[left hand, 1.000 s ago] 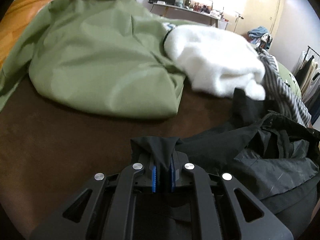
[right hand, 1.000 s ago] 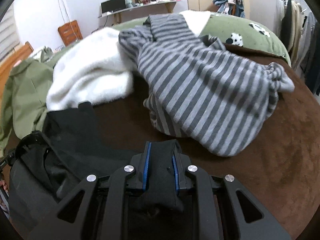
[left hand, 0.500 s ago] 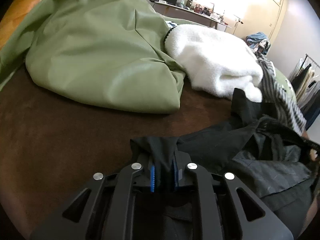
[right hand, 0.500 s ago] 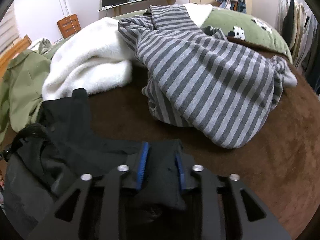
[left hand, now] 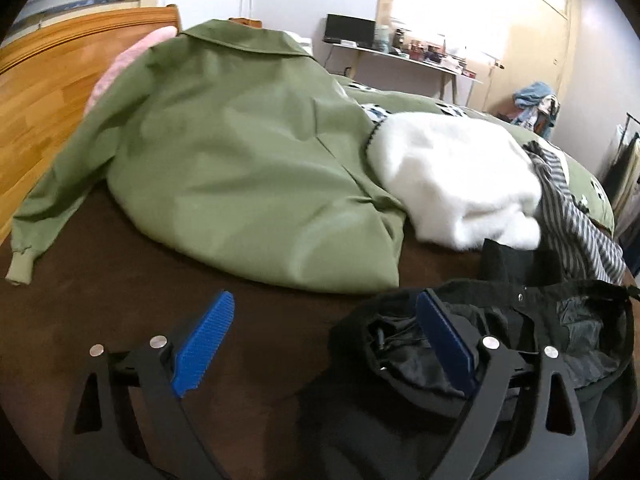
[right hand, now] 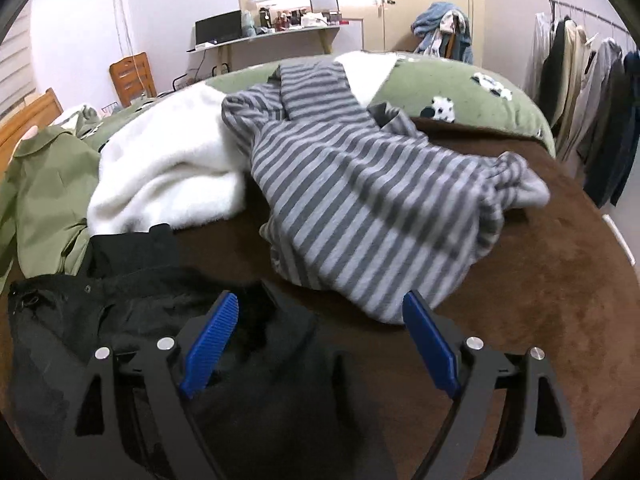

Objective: Fold large clothes

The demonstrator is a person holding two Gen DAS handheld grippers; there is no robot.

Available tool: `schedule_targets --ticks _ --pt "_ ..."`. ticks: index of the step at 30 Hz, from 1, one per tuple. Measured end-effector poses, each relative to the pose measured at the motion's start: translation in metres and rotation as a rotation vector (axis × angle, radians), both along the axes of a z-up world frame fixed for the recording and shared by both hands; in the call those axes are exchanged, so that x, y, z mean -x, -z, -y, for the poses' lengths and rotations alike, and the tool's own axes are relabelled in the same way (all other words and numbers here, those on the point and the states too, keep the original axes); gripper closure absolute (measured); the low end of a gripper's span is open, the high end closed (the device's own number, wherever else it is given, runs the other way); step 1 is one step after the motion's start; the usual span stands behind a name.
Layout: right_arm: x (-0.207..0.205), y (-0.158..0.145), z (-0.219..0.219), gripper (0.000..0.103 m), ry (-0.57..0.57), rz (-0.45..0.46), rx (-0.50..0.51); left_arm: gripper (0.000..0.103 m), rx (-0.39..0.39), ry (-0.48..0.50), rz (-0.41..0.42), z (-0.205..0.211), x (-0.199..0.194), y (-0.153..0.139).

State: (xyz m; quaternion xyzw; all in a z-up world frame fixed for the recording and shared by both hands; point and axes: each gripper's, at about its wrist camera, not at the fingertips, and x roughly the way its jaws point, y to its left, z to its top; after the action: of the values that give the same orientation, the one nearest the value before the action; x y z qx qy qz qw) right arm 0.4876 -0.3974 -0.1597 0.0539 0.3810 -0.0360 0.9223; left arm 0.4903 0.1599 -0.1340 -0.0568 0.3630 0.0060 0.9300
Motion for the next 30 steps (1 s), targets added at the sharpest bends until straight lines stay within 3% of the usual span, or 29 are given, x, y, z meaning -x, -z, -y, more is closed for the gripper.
schedule_targets --ticks 4,8,14,19,25,30 --pt "0.036 -0.014 -0.01 0.017 -0.058 0.013 0.049 0.011 -0.059 0.036 -0.016 0.009 0.023 -0.008" --pt "0.068 -0.008 -0.032 0.014 -0.146 -0.007 0.085 0.009 -0.113 0.124 -0.072 0.036 0.055 0.002" --pt "0.097 0.025 -0.076 0.014 -0.258 -0.032 0.14 0.008 -0.006 0.185 -0.159 0.07 0.1 0.044" --pt "0.088 0.047 -0.113 0.015 -0.323 -0.081 0.094 0.008 0.076 0.189 -0.205 0.094 0.101 0.068" --pt "0.064 0.054 -0.148 0.017 -0.323 -0.065 0.067 0.008 0.061 0.231 -0.177 0.123 0.082 0.063" --pt "0.028 0.043 -0.144 0.017 -0.255 -0.029 0.032 0.008 0.039 0.211 -0.143 0.13 0.053 0.052"
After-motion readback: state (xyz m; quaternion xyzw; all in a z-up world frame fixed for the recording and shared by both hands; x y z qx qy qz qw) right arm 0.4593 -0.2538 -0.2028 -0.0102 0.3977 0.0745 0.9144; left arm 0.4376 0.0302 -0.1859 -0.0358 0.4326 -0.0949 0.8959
